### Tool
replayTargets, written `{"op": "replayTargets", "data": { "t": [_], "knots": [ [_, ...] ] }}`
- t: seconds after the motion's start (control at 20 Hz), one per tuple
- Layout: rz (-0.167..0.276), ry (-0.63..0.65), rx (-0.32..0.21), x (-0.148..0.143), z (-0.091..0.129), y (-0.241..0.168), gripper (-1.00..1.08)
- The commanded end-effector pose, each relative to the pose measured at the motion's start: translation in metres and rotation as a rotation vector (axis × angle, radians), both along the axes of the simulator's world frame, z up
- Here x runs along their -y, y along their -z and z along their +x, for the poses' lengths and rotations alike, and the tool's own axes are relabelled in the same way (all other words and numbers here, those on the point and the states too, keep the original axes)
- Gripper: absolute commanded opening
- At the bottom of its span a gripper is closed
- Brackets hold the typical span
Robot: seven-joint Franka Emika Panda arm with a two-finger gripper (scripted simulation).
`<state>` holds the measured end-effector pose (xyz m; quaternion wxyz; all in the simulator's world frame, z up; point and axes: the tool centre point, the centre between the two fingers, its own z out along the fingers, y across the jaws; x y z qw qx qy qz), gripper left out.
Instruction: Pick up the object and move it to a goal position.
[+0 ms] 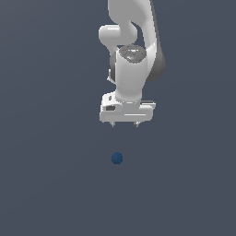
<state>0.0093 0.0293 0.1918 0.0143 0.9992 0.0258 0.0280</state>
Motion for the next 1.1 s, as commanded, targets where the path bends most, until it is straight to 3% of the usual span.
{"op": "replayTargets", "data": {
  "t": [0.0, 0.5, 1.05],
  "knots": [
    [0.0, -0.005, -0.001, 0.0, 0.001, 0.001, 1.0],
    [-0.007, -0.106, -0.012, 0.004, 0.016, 0.015, 1.0],
    [-0.012, -0.349, -0.039, 0.014, 0.048, 0.052, 1.0]
  ]
}}
